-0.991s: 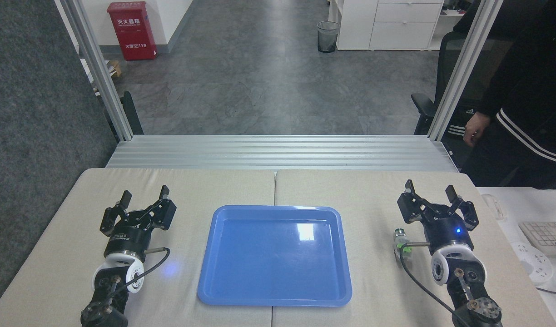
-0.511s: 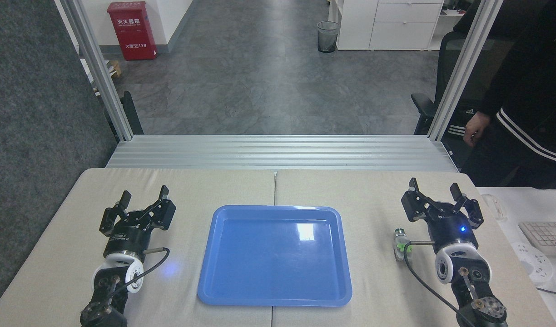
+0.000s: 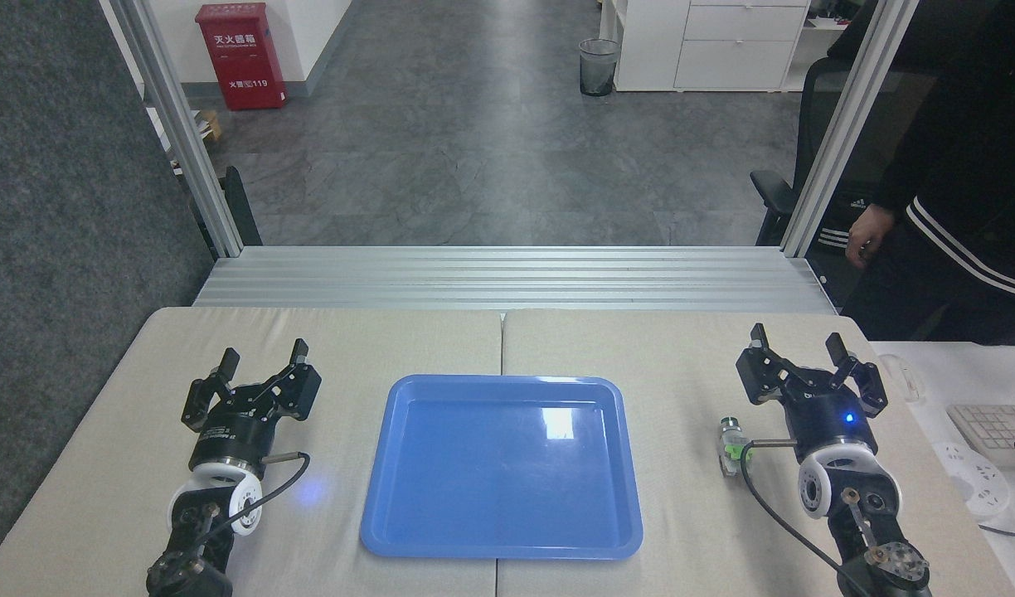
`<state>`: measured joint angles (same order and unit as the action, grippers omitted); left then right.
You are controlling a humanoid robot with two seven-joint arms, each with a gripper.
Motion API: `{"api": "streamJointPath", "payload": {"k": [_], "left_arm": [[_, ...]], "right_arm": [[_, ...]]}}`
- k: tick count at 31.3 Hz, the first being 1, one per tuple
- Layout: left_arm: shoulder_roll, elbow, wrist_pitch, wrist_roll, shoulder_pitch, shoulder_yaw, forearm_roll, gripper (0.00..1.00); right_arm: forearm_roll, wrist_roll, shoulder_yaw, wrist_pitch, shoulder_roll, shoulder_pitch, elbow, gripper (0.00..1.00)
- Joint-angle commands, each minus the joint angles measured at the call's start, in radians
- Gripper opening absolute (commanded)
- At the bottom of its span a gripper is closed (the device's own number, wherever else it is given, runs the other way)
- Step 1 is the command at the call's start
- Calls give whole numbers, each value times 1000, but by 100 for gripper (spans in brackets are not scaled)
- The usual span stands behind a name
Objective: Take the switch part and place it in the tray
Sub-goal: 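Lower the open right gripper down onto the green switch part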
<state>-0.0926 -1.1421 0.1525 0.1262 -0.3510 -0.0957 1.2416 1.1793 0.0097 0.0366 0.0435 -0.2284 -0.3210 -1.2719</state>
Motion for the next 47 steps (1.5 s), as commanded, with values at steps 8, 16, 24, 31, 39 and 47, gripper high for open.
{"api": "streamJointPath", "payload": {"k": [8,16,24,31,39,47], "left_arm": [[1,-2,1,1,1,1,1,100],[2,-2,2,0,0,1,1,100],[4,-4,2,0,0,2,2,100],[4,-4,2,1,0,1,2,100],[5,-4,2,1,3,2,2,100],[2,-2,2,1,7,1,2,100]], "right_arm": [[2,3,2,1,-5,2,0,99],[0,3,8,3,-3,16,3,99],[6,12,25,4,11,57,78,99],[7,13,104,7,20,60,175,99],[14,124,123,7,78,74,201,99],[22,127,118,24,57,79,223,98]]}}
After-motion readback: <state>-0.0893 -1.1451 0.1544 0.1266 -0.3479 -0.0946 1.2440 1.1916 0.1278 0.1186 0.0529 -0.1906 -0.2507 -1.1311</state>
